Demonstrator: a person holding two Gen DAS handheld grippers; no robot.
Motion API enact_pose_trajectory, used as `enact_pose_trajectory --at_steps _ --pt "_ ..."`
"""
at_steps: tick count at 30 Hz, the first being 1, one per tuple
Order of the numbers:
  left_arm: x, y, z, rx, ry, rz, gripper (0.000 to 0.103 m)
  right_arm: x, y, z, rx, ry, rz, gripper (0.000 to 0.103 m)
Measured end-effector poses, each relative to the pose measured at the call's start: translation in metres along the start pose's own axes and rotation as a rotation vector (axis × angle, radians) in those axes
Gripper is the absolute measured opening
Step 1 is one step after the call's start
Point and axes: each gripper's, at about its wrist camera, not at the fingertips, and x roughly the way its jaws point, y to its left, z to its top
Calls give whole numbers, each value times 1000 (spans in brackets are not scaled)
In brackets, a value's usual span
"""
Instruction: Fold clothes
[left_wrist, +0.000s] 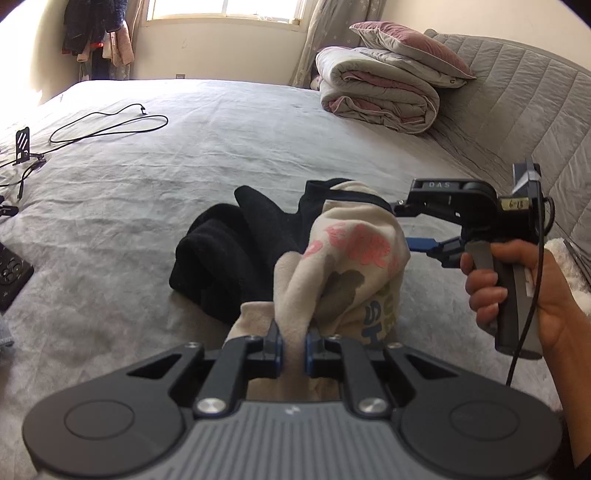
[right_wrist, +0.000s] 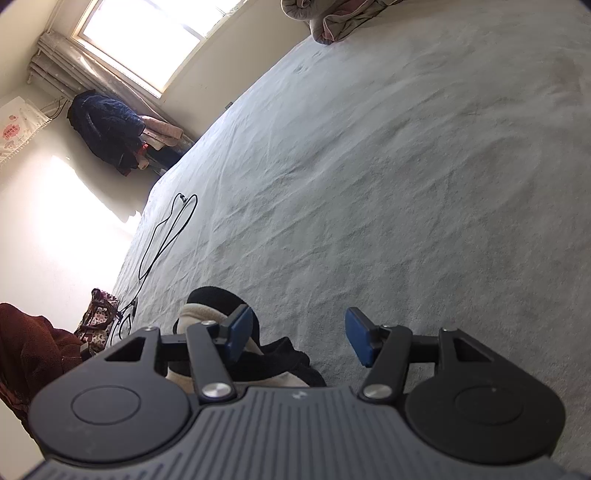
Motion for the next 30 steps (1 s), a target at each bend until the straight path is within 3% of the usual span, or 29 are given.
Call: enact_pose_trajectory --at_steps 7,11,14,16,21,26,30 --pt "-6 -6 -27 68 75 -42 12 -3 2 -3 -20 21 27 63" --pt "-15 -4 -18 87 82 -113 24 -3 4 -5 -36 31 32 63" --pt "-21 5 -1 28 56 -168 38 0 4 -6 -36 42 31 63" --pt "-25 8 11 -5 28 -176 41 0 3 -5 -35 44 29 63" --pt "-14 16 41 -72 -5 -126 48 0 4 -5 -30 44 25 63" --pt "21 21 63 -122 50 -17 48 0 4 -5 -27 45 24 63" --pt "52 22 70 -147 93 17 48 1 5 -4 -23 42 24 63"
